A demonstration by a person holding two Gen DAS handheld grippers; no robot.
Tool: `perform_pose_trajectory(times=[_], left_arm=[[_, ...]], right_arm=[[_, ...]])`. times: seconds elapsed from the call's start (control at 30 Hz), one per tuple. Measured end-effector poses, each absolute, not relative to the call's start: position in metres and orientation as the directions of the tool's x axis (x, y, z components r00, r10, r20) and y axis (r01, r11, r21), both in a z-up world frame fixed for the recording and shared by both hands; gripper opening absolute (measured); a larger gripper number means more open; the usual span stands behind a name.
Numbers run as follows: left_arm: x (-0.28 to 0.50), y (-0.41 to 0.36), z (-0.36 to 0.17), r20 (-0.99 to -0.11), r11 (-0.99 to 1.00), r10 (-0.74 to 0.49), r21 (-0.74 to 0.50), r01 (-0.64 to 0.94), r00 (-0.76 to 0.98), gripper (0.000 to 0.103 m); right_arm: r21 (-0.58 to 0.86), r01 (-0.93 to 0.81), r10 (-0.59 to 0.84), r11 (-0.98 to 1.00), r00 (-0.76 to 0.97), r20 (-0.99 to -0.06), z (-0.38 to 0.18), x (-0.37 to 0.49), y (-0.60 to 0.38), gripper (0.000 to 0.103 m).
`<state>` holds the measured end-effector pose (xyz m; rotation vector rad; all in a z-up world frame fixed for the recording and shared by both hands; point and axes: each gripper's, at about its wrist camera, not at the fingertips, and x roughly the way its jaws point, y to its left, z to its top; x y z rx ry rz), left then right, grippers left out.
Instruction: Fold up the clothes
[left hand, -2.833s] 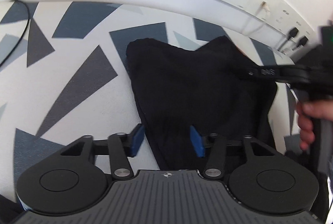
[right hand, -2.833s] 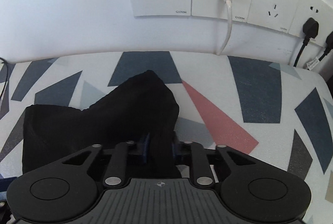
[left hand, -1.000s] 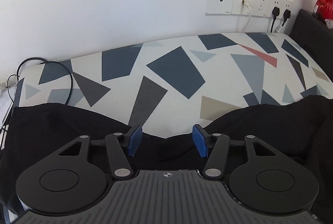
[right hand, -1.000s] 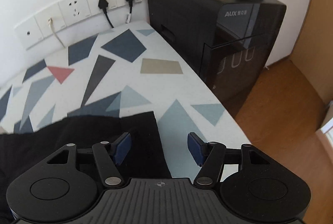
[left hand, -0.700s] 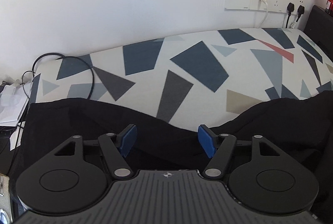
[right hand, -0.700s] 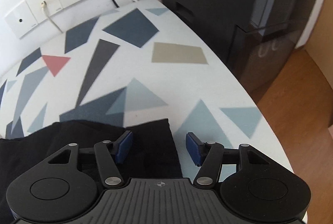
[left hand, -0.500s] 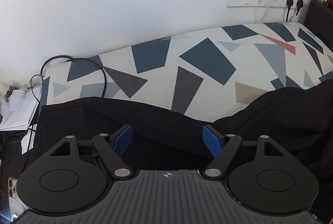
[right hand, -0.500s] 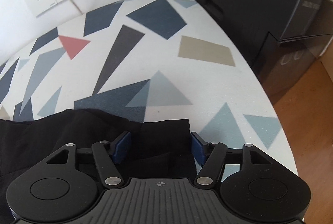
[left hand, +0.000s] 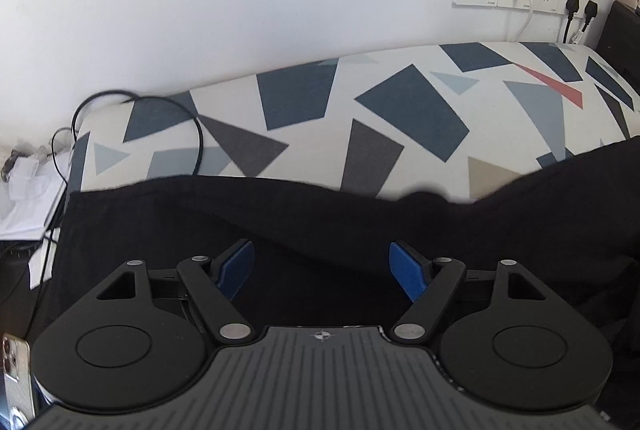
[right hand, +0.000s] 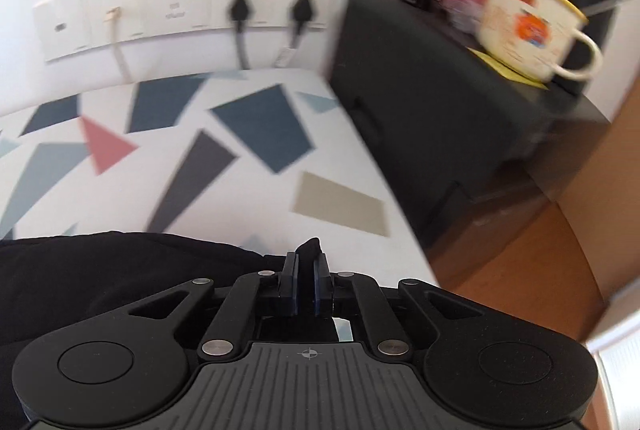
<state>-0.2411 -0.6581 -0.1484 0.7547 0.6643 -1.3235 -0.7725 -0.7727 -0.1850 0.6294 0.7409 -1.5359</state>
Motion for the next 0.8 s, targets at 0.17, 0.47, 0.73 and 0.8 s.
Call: perform_pose_trajectory(times=[0.17,0.47,0.73,0.8], left_arm=[[-0.241,-0.667,-0.148,-0.773,0.051,-0.62,0.135,0.99,0.137,0.076],[-0.297,-0.719,-0.179,-0.796,-0.028,-0.586,0.206,0.978,0.151,0.076],[-0.319,-0.738,-0.19,-0.851,0.056,-0.501,0.149,0.987,0.157,0.078],[-0.316,-0.739,-0.192,-0.856,0.091,-0.492,0.133,0.987,0.161,0.084]], right_arm=[[-0.09,0.986,-0.642,-0.141,-0.16,-0.75,-0.196,-0.793,-0.769,0.006],[-0.083,0.987,-0.642,-0.135,-0.151,-0.752,-0.198,-0.789,-0.771,0.007],[0.024,0.997,-0.61,-0.076,-0.027,-0.792,-0.195,-0.796,-0.77,0.054],[0.031,0.997,-0.587,-0.065,-0.012,-0.81,-0.2,-0.797,-0.773,0.057]])
